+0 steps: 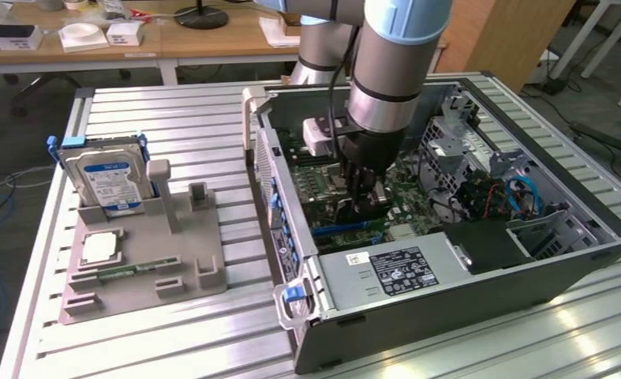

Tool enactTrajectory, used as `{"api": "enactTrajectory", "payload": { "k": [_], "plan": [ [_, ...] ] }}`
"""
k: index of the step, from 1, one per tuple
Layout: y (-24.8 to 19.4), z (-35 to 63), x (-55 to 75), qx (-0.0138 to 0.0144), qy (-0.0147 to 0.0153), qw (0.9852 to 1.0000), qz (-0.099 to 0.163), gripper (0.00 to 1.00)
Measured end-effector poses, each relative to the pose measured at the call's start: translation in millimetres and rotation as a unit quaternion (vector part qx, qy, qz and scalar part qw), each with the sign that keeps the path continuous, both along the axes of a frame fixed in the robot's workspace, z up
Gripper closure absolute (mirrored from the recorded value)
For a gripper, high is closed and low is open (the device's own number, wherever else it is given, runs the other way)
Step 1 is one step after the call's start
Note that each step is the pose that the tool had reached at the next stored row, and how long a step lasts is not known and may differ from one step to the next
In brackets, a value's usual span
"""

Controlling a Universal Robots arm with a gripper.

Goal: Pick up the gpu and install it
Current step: 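Insert the gpu into the slot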

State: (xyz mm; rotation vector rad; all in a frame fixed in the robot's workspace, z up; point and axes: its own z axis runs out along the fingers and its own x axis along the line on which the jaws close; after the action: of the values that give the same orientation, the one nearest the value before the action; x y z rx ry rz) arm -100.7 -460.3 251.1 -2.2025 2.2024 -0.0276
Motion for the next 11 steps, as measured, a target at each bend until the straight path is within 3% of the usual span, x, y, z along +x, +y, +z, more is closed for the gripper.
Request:
{"api": "enactTrajectory", "payload": {
  "k": [11],
  "plan": [
    [0.9,-0.3,-1.7,-0.0001,-0.0002,1.0000,0.000,0.73]
  ]
}}
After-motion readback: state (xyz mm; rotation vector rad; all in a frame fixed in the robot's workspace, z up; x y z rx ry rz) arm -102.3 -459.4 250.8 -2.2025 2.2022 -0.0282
